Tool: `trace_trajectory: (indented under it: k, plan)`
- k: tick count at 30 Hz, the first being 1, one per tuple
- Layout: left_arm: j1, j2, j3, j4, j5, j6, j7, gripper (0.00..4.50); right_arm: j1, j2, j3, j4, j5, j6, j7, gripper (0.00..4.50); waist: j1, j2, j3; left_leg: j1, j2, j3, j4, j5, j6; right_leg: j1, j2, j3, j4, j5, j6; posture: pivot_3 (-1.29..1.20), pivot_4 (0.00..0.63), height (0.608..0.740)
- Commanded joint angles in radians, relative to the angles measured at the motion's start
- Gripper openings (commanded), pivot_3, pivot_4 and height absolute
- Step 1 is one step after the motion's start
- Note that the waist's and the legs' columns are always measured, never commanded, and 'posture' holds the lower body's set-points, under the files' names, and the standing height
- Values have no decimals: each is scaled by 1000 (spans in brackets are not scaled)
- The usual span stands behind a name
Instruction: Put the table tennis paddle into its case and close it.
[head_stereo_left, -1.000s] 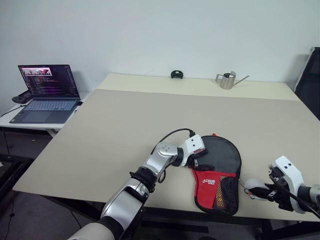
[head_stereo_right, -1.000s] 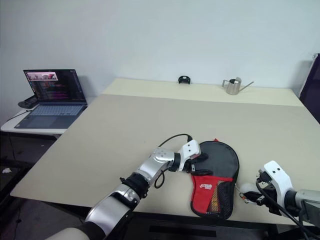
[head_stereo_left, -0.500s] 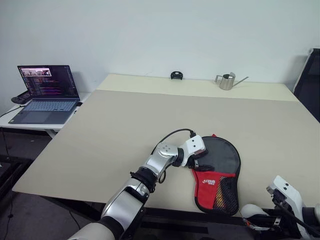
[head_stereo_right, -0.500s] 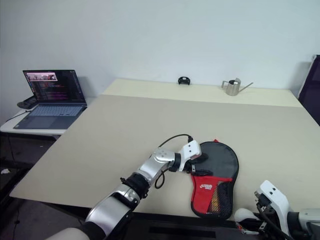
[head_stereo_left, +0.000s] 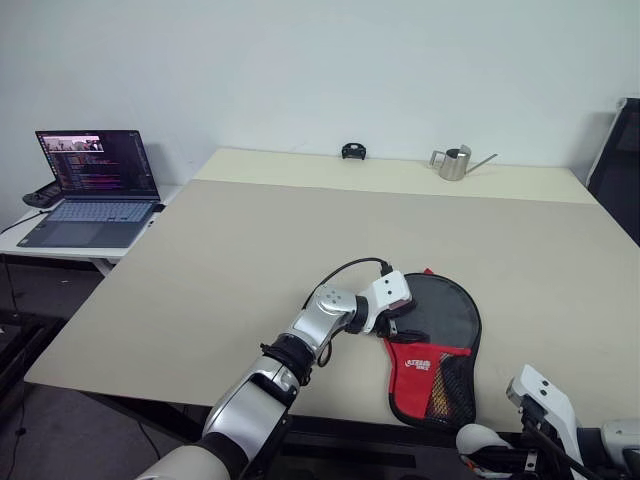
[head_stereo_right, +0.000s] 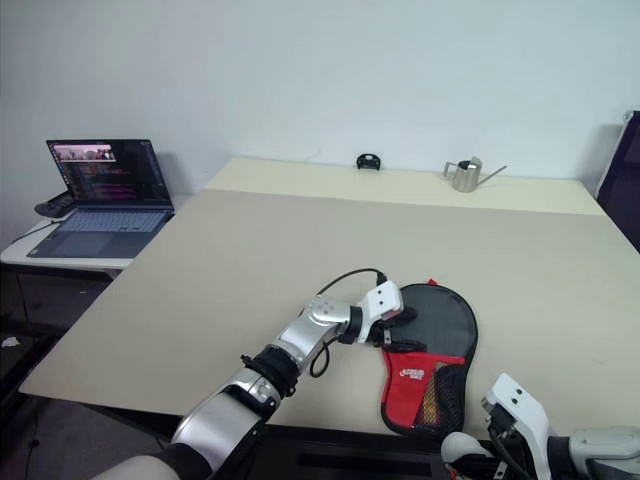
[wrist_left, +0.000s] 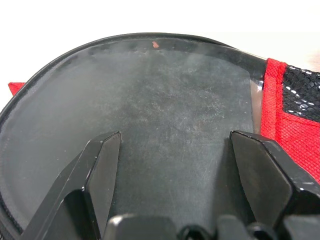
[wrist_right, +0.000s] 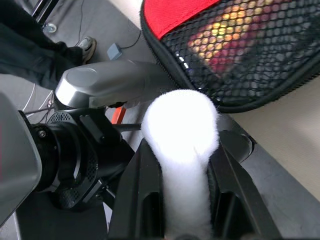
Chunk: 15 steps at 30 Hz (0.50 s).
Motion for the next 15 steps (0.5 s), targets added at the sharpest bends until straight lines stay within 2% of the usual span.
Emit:
trace_trajectory:
  k: [1, 5, 12, 14, 15]
  plan:
    - [53, 15, -74, 107, 98, 40, 3, 3790, 14, -7, 24, -59, 61, -24, 22, 546, 0, 0, 0, 0, 0, 0, 0, 0, 0, 0, 0, 0, 0, 0, 0, 0, 150, 740]
    - [51, 13, -74, 107, 98, 41, 3, 3790, 7, 5, 39, -70, 79, -40, 9, 546, 0, 0, 0, 0, 0, 0, 0, 0, 0, 0, 0, 0, 0, 0, 0, 0, 150, 740]
    - [52, 14, -74, 106, 99, 41, 1, 3790, -1, -15, 94, -39, 6, -104, -28, 545, 0, 0, 0, 0, 0, -1, 0, 0, 0, 0, 0, -1, 0, 0, 0, 0, 150, 740]
    - [52, 14, -75, 104, 99, 42, 1, 3790, 0, -18, 93, -31, 5, -114, -27, 1265, 0, -1, 0, 0, 0, -1, 0, 0, 0, 0, 0, -1, 0, 0, 0, 0, 150, 740]
    - [53, 14, -74, 104, 99, 43, 2, 3790, 0, -21, 91, -29, 9, -117, -26, 1420, 0, -1, 0, 0, 0, -1, 0, 0, 0, 0, 0, -1, 0, 0, 0, 0, 150, 740]
